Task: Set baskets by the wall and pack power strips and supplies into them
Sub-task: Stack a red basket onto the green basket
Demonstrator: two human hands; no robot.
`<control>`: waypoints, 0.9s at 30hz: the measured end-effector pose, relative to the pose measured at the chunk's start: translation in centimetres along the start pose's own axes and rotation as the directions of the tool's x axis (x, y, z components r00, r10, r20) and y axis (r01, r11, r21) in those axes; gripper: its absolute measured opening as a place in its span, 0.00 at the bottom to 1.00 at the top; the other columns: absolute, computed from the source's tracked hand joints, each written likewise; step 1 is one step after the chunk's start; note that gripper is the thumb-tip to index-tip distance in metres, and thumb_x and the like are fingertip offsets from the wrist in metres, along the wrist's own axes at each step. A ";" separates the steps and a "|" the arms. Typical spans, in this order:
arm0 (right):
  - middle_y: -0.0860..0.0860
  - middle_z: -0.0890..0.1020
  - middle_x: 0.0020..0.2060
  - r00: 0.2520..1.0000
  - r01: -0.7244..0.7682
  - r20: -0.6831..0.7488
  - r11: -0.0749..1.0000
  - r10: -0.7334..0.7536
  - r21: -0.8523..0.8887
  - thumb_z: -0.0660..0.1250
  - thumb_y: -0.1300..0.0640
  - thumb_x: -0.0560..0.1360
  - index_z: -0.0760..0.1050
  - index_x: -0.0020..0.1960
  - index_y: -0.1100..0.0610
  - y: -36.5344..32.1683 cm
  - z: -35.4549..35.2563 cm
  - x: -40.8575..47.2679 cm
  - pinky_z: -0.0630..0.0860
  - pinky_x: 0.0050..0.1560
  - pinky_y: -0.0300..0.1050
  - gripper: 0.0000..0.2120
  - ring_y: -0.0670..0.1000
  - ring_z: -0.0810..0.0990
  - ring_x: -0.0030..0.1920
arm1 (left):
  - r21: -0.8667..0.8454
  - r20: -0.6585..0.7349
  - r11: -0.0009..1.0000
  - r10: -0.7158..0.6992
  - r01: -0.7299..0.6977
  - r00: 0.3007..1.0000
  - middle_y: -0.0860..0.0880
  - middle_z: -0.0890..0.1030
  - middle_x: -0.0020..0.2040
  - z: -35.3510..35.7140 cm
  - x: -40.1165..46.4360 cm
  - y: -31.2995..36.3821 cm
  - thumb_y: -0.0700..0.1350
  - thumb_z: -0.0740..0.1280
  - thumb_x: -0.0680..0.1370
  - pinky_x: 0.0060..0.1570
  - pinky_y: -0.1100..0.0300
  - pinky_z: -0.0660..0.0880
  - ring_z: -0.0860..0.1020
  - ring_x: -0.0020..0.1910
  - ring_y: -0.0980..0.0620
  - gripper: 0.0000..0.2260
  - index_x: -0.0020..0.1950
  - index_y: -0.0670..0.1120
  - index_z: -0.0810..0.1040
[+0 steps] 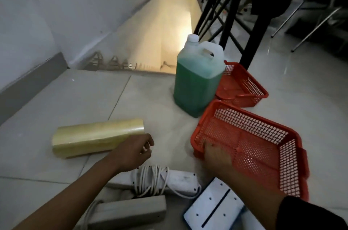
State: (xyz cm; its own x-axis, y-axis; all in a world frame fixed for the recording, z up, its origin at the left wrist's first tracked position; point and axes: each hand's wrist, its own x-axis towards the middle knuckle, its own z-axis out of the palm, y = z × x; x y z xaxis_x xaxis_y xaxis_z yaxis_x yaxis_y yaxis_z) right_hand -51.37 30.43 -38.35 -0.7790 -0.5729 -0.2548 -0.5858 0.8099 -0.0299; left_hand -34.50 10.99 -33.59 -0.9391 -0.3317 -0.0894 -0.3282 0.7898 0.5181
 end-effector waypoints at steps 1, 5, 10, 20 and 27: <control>0.57 0.76 0.62 0.999 0.047 0.021 0.999 -0.047 0.013 0.59 0.54 0.78 0.63 0.69 0.53 0.2 -0.2 0.1 0.71 0.61 0.51 0.19 0.57 0.76 0.60 | 0.003 0.005 1.000 0.009 -0.009 1.000 0.50 0.79 0.48 0.3 0.2 0.3 0.44 0.64 0.76 0.45 0.56 0.78 0.79 0.44 0.53 0.07 0.54 0.47 0.75; 0.58 0.80 0.55 0.986 0.166 -0.018 0.986 -0.166 0.024 0.59 0.63 0.77 0.67 0.64 0.54 -1.2 -2.7 -0.5 0.76 0.53 0.53 0.16 0.60 0.80 0.54 | 0.005 0.013 0.999 0.032 -0.033 0.999 0.52 0.78 0.50 0.8 0.7 1.0 0.45 0.64 0.77 0.44 0.60 0.76 0.79 0.45 0.55 0.09 0.56 0.49 0.73; 0.58 0.79 0.56 0.974 0.226 -0.037 0.974 -0.225 0.001 0.61 0.67 0.74 0.70 0.62 0.56 -4.0 -5.8 -1.5 0.75 0.53 0.51 0.18 0.60 0.78 0.56 | -0.008 -0.034 0.997 0.072 -0.072 0.997 0.50 0.71 0.62 0.3 0.6 2.0 0.45 0.64 0.77 0.51 0.62 0.73 0.73 0.52 0.56 0.19 0.67 0.49 0.66; 0.57 0.78 0.59 0.825 0.562 -0.029 0.825 -0.564 -0.065 0.67 0.60 0.74 0.72 0.63 0.59 -11.9 -11.1 -6.1 0.75 0.50 0.49 0.18 0.58 0.78 0.56 | 0.266 -0.140 0.934 0.281 -0.238 0.949 0.43 0.59 0.75 -3.3 -1.1 1.6 0.49 0.77 0.64 0.67 0.41 0.67 0.61 0.72 0.41 0.38 0.69 0.57 0.60; 0.55 0.78 0.52 0.619 0.761 -0.090 0.624 -0.780 -0.175 0.65 0.56 0.76 0.72 0.59 0.57 -18.8 -13.3 -10.0 0.70 0.42 0.49 0.13 0.54 0.77 0.48 | 0.222 -0.309 0.969 0.175 -0.108 0.935 0.47 0.67 0.72 -8.4 -8.9 -1.8 0.48 0.79 0.63 0.69 0.56 0.62 0.62 0.73 0.52 0.23 0.56 0.45 0.82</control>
State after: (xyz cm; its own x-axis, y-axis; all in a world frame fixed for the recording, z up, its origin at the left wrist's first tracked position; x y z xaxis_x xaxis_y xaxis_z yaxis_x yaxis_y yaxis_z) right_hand -35.56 19.20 -22.35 -0.0453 -0.9979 -0.0473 -0.9979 0.0474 -0.0436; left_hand -24.74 8.17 -26.53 -0.9040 -0.3311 0.2706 -0.2388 0.9159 0.3227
